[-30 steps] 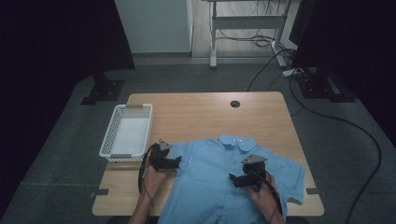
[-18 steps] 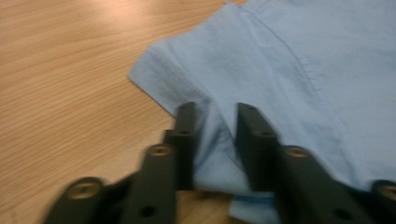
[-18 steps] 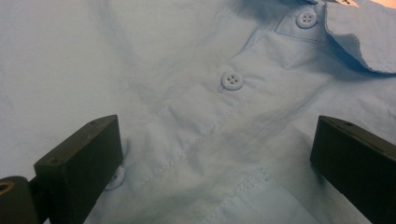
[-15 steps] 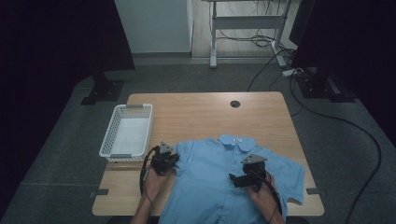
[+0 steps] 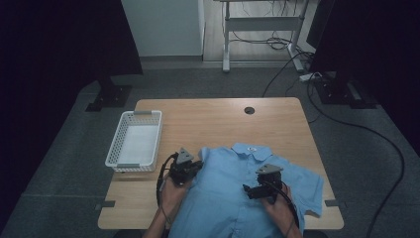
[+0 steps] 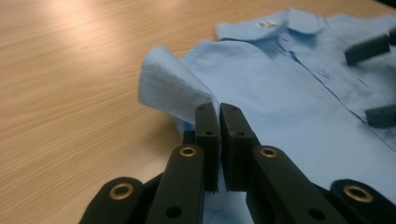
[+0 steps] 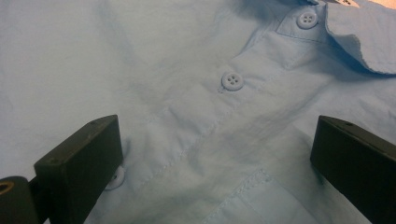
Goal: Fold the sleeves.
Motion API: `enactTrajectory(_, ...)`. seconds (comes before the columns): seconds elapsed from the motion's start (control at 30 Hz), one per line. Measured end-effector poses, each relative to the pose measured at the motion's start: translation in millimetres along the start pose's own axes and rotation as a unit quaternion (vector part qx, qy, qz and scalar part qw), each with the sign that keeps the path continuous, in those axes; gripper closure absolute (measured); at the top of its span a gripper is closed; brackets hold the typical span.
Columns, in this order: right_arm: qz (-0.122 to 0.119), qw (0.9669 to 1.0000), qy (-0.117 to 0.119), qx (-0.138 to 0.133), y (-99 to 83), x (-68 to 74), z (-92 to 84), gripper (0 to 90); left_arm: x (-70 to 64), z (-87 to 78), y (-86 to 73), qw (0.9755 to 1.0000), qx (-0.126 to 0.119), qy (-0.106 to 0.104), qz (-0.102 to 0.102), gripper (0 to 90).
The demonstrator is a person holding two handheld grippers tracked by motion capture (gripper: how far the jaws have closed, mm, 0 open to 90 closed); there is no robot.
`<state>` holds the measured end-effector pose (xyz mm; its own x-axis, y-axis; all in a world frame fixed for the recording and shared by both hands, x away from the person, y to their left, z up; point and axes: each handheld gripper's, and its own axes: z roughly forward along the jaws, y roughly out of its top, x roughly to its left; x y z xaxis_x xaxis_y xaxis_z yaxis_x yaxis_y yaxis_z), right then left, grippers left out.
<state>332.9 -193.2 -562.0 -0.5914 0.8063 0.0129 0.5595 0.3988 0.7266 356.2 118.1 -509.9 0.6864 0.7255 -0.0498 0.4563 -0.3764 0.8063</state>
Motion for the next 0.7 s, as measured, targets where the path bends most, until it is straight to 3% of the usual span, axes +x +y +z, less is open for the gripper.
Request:
enactTrajectory(0.1,0.001,1.0000,0.000,0.000,0.2,0.1,0.1,1.8,-15.0,9.0,1.6,0.9996,0.010,-0.008,0.026,85.5)
enactTrajectory(0.2,0.001,1.0000,0.000,0.000,0.2,0.2,0.1,1.8,-25.9,17.7,0.2,0.9988,0.017,-0.026,0.037,84.2)
enactTrajectory(0.3,0.001,1.0000,0.001,0.001,0.2,0.2,0.2,1.8,-33.2,28.3,-3.4,0.9971,0.038,-0.048,0.044,80.7)
enactTrajectory(0.4,0.000,1.0000,0.001,0.000,0.2,0.1,0.2,1.8,-36.5,34.8,-2.9,0.9939,0.064,-0.077,0.047,68.6)
enactTrajectory(0.5,0.000,1.0000,0.001,0.000,0.2,0.0,0.3,1.8,-34.9,25.8,3.7,0.9935,0.051,-0.088,0.052,54.0)
enactTrajectory(0.57,0.000,1.0000,0.001,0.000,0.3,0.0,0.3,1.8,-29.7,16.7,9.0,0.9949,0.034,-0.080,0.051,43.3)
enactTrajectory(0.7,0.000,1.0000,0.002,0.000,0.4,-0.1,0.4,1.8,-9.7,7.0,10.0,0.9986,0.011,-0.027,0.044,31.4)
